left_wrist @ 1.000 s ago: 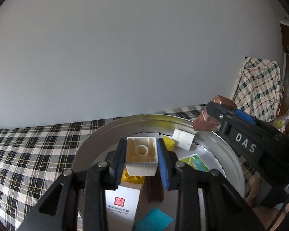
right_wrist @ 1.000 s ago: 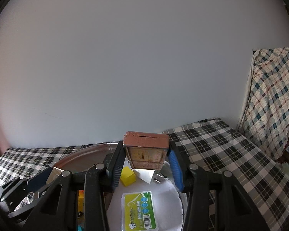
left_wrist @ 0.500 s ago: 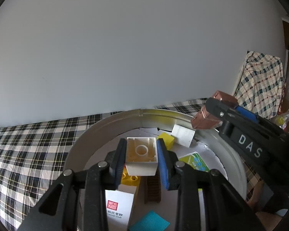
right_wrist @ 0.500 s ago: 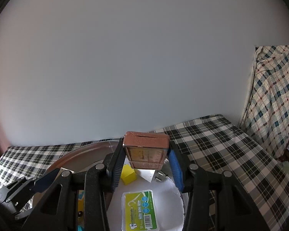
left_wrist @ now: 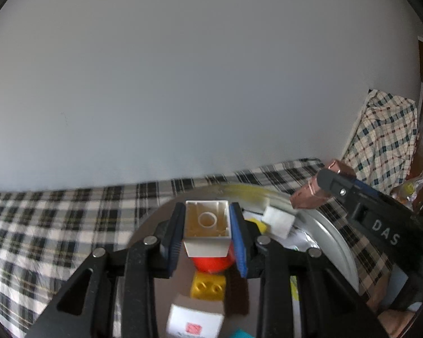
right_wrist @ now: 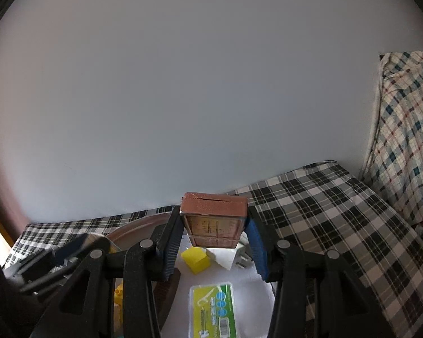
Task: Organize rigid objects
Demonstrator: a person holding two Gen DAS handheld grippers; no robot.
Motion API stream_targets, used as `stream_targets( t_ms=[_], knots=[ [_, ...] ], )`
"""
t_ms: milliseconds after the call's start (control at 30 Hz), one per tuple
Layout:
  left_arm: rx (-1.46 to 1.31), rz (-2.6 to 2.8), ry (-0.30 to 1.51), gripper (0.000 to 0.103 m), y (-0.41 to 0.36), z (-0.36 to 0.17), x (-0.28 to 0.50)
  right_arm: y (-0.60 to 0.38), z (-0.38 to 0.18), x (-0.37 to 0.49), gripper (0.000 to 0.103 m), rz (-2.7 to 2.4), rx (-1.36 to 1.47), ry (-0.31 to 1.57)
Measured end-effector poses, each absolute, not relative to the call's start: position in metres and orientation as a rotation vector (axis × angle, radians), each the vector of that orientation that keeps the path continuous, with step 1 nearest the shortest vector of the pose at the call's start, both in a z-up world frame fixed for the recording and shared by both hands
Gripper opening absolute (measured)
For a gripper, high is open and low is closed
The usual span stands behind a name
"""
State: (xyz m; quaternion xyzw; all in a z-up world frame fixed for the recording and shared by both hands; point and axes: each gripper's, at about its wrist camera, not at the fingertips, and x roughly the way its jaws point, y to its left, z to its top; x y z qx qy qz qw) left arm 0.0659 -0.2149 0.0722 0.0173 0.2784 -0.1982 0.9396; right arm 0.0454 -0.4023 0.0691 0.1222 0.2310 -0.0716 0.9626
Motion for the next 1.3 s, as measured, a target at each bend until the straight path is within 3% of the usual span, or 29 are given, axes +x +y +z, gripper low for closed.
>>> stream_targets(
  t_ms=[433,467,533,567,667,767,1000,1133,1300],
  knots=[
    [-0.007,-0.432,0.910,0.031,-0.221,0.037,0.123,-0.406,0.038,0.142,0.047,0.006,0.449,0.810],
    [0.011,-0.420,0.927,0.035,-0.224,0.034,0.126,-0.406,0.034,0.146,0.048,0.013,0.455,0.831],
    [0.082,-0.366,0.928,0.059,-0.232,0.029,0.127,-0.405,0.027,0.153,0.051,0.040,0.477,0.850],
    [0.094,-0.344,0.922,0.079,-0.233,0.027,0.127,-0.403,0.025,0.156,0.059,0.043,0.481,0.870],
    [0.036,-0.330,0.912,0.091,-0.227,0.030,0.122,-0.409,0.018,0.159,0.076,0.063,0.543,0.898],
    [0.027,-0.297,0.843,0.103,-0.224,0.042,0.109,-0.418,0.022,0.151,0.077,0.074,0.614,0.859],
    [0.048,-0.280,0.688,0.103,-0.215,0.057,0.063,-0.441,0.035,0.105,0.077,0.124,0.798,0.724],
    [0.050,-0.274,0.626,0.103,-0.209,0.052,0.041,-0.426,0.047,0.076,0.077,0.064,0.622,0.687],
    [0.058,-0.240,0.520,0.103,-0.196,0.048,0.020,-0.401,0.059,0.017,0.078,-0.128,0.360,0.478]
  ],
)
